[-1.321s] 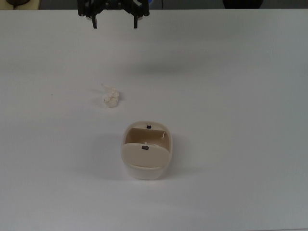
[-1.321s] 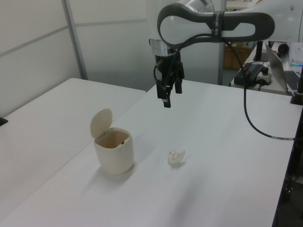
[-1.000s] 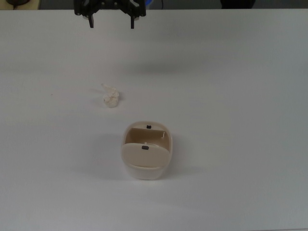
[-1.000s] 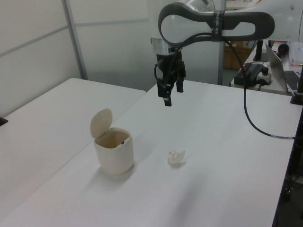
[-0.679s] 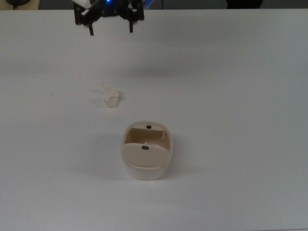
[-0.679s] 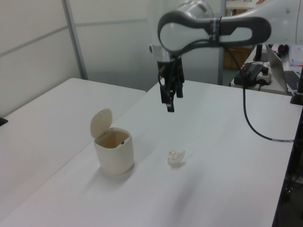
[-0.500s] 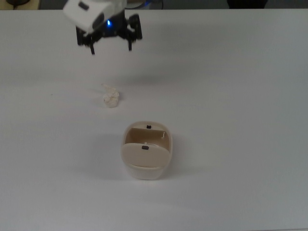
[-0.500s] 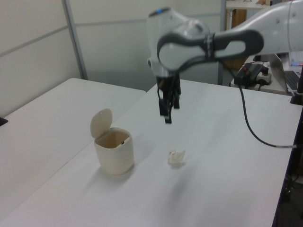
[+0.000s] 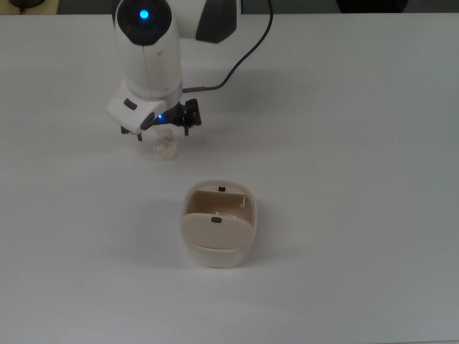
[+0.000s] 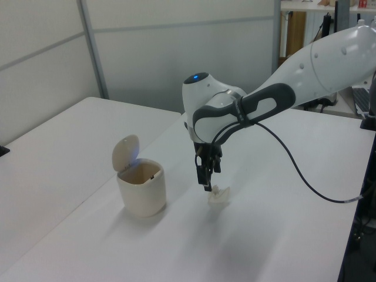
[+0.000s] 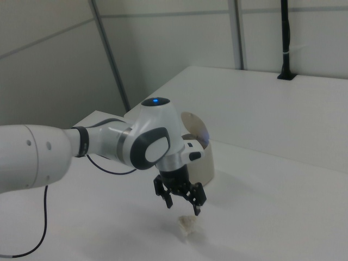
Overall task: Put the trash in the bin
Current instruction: 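Close the gripper around the crumpled paper ball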
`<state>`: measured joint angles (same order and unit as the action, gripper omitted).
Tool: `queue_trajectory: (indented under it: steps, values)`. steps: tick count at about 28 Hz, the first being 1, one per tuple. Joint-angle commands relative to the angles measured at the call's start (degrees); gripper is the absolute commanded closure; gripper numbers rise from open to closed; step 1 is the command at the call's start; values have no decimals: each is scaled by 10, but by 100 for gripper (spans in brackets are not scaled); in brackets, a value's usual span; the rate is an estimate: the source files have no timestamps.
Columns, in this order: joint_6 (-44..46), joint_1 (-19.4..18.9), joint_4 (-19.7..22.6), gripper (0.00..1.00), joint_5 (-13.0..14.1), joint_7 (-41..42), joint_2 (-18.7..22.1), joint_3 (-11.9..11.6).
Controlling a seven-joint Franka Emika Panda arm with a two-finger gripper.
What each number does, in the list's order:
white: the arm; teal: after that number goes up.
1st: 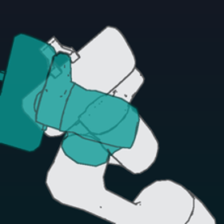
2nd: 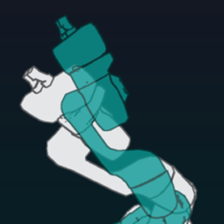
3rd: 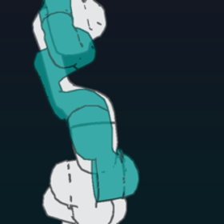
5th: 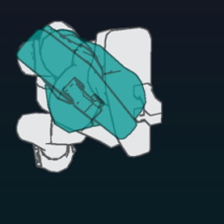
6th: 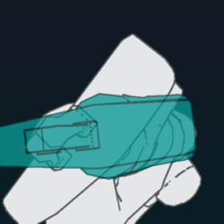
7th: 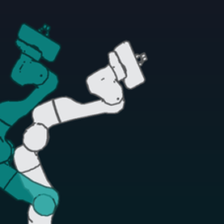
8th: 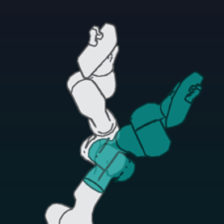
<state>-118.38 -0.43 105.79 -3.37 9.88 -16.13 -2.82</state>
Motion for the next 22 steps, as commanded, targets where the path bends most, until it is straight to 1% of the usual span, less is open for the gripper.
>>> queue_trajectory:
  steps: [1,4,10,12,13,14,15,17,19,22]
  values:
    - [-22,6,2,0,-20,12,-17,-1]
    - [-36,6,2,0,-32,10,-36,-1]
    - [-50,3,17,0,-38,10,-41,-1]
    - [-53,1,20,10,-38,10,-41,-1]
    - [-54,0,21,17,-38,10,-41,-1]
    - [-54,0,21,26,-38,10,-40,-1]
    - [-53,0,21,43,-38,10,-39,-1]
    - [-52,0,21,54,-38,10,-37,-1]
    - [-50,1,21,61,-38,9,-36,-1]
    - [-46,1,21,62,-38,6,-32,-1]
